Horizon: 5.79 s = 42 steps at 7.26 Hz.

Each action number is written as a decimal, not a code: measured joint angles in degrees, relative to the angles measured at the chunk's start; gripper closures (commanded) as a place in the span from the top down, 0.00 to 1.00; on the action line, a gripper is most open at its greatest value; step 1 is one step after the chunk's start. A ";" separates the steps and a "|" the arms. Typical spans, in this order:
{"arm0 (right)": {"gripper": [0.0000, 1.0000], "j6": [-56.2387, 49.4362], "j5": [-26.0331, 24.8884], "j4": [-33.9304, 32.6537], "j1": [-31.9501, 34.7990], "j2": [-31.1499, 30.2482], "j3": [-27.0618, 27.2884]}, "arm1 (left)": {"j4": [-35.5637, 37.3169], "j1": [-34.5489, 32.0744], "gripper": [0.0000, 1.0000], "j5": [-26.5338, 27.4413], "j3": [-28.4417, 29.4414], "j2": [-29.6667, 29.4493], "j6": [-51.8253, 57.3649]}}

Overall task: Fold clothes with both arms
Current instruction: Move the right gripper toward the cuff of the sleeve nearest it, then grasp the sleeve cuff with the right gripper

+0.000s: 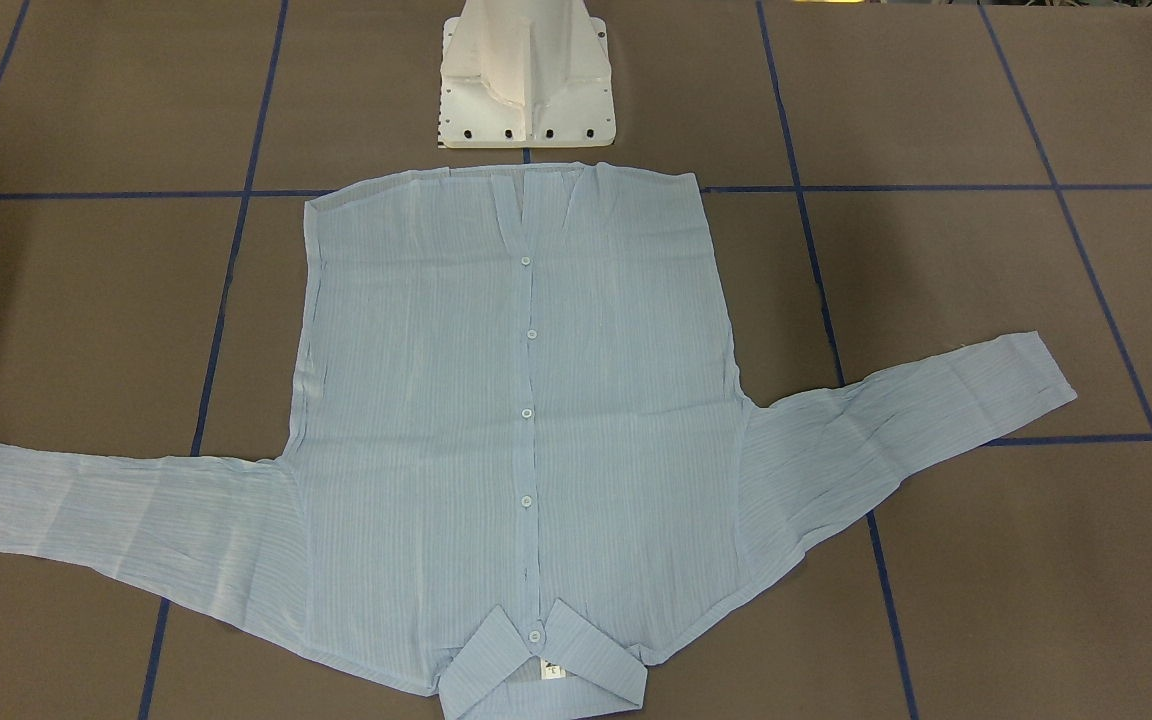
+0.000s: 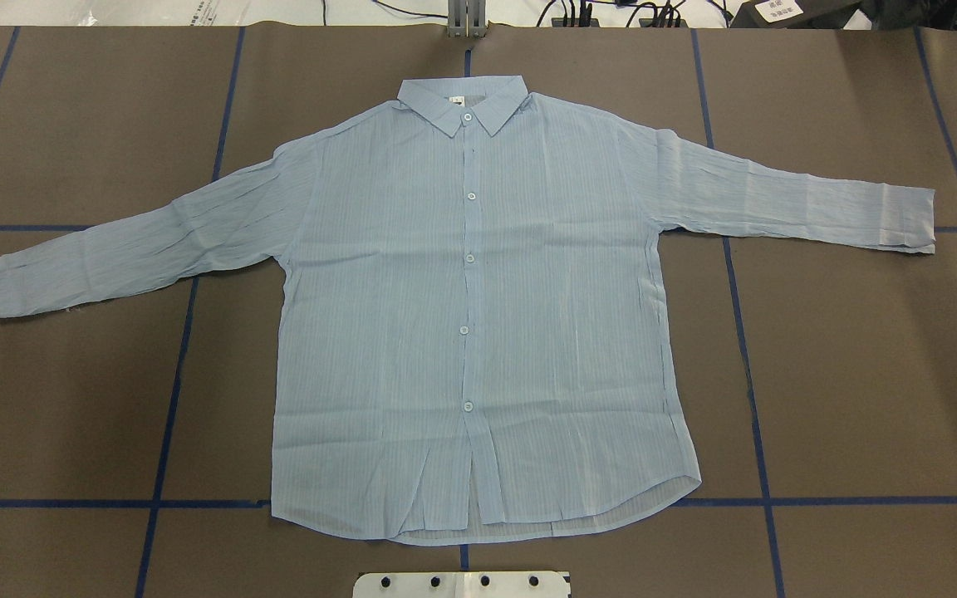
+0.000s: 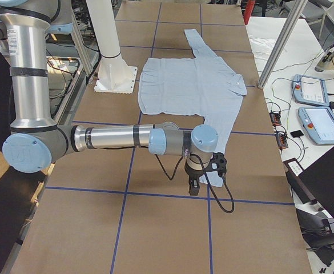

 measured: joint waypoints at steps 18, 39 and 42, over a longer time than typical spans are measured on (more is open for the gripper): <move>1.00 34.88 -8.44 46.77 -21.09 7.69 -22.62 | -16.05 1.05 1.00 -0.27 -1.32 1.20 -0.52; 0.62 27.72 -4.92 43.20 -18.94 11.71 -30.35 | -16.08 1.05 0.99 -0.18 -0.90 0.39 -0.53; 0.53 27.80 -4.82 42.94 -18.90 11.30 -30.81 | -16.09 1.05 0.99 -0.18 -0.74 0.31 -0.53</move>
